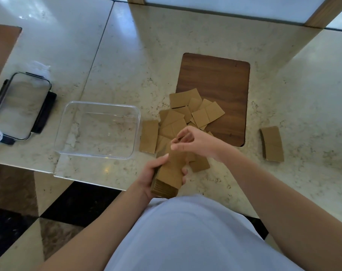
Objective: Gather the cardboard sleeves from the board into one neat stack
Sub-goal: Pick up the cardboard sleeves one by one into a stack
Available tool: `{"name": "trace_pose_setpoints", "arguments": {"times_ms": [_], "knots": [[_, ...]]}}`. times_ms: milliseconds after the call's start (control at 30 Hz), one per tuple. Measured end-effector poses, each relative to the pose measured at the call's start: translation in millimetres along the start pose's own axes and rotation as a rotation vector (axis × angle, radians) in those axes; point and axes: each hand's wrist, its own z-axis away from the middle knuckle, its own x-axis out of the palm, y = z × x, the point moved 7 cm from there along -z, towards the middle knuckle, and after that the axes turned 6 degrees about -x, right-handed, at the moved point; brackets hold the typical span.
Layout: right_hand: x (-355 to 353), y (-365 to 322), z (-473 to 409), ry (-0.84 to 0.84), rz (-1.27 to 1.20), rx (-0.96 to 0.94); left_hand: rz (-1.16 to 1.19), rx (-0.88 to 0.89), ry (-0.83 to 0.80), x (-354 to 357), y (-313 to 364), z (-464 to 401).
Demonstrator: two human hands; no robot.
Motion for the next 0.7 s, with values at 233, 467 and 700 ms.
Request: {"name": "trace_pose_setpoints", "arguments": {"times_ms": [233, 467, 700], "knots": [[4.7, -26.8, -74.3, 0.324, 0.027, 0.077, 0.123, 0.279, 0.012, -25.7, 19.4, 42.7], [55.0, -56.2, -119.4, 0.222, 0.891, -0.069, 0.234, 0.352, 0.152, -55.7, 11.5, 77.1], [52.4, -59.4, -125.5, 0.318, 0.742, -0.104, 0.286, 0.308, 0.38, -87.3, 2.0, 95.1]]}}
